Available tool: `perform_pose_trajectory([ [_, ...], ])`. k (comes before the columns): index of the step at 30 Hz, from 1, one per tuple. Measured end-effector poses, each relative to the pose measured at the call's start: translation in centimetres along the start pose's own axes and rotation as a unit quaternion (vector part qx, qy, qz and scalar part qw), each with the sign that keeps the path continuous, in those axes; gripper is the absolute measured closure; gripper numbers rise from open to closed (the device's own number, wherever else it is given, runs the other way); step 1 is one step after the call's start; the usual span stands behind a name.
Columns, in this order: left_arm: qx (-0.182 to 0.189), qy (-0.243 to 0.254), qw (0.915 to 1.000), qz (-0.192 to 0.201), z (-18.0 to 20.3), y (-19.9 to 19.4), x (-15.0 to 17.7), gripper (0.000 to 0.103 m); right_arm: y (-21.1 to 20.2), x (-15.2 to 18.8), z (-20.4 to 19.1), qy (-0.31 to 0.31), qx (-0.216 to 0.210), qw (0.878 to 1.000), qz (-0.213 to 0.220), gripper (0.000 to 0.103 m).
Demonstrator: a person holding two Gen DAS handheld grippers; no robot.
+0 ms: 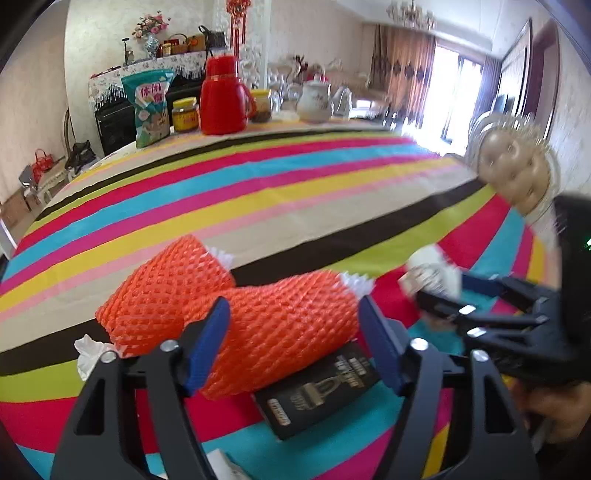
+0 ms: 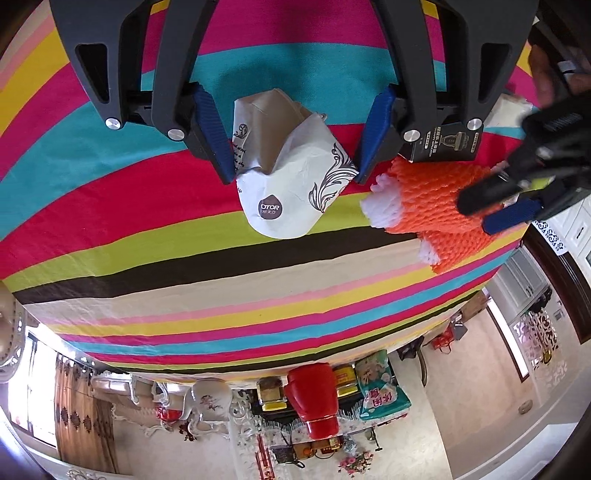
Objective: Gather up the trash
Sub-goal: 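Grasp the crumpled white paper bag with the right tool while the left tool grasps an orange foam net, then carry the paper bag and foam net over the wastebasket and open both tools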
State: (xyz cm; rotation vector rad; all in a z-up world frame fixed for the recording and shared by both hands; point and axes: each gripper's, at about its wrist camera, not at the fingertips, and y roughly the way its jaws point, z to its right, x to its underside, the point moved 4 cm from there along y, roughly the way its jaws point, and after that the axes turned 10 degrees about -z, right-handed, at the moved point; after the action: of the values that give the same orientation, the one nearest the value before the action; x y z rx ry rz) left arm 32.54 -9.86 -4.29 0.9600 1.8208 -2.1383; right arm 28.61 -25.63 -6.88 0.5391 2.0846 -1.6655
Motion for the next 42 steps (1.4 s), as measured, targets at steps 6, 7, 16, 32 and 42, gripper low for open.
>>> perform_pose_trajectory([
  [6,-0.038,0.01,0.9984,-0.042,-0.7,2.2,0.9,0.026,-0.2,0.0,-0.1,0.0,-0.001,1.0,0.001,0.041],
  [7,-0.044,0.011,0.9978,-0.048,-0.8,2.5,1.1,0.026,-0.2,0.0,-0.1,0.0,-0.002,1.0,0.001,0.041],
  [16,-0.03,-0.007,0.9966,-0.076,-2.0,3.1,1.9,0.082,-0.4,0.2,-0.6,-0.004,-0.002,1.0,0.002,0.041],
  [32,-0.015,-0.066,0.9977,0.013,-2.3,-5.0,2.8,0.086,-1.2,0.3,-1.3,-0.015,0.006,1.0,0.016,0.041],
  [42,-0.03,-0.115,0.9912,0.058,-4.7,-12.1,6.5,0.086,-3.2,0.5,-2.7,-0.039,-0.002,0.999,0.035,0.041],
])
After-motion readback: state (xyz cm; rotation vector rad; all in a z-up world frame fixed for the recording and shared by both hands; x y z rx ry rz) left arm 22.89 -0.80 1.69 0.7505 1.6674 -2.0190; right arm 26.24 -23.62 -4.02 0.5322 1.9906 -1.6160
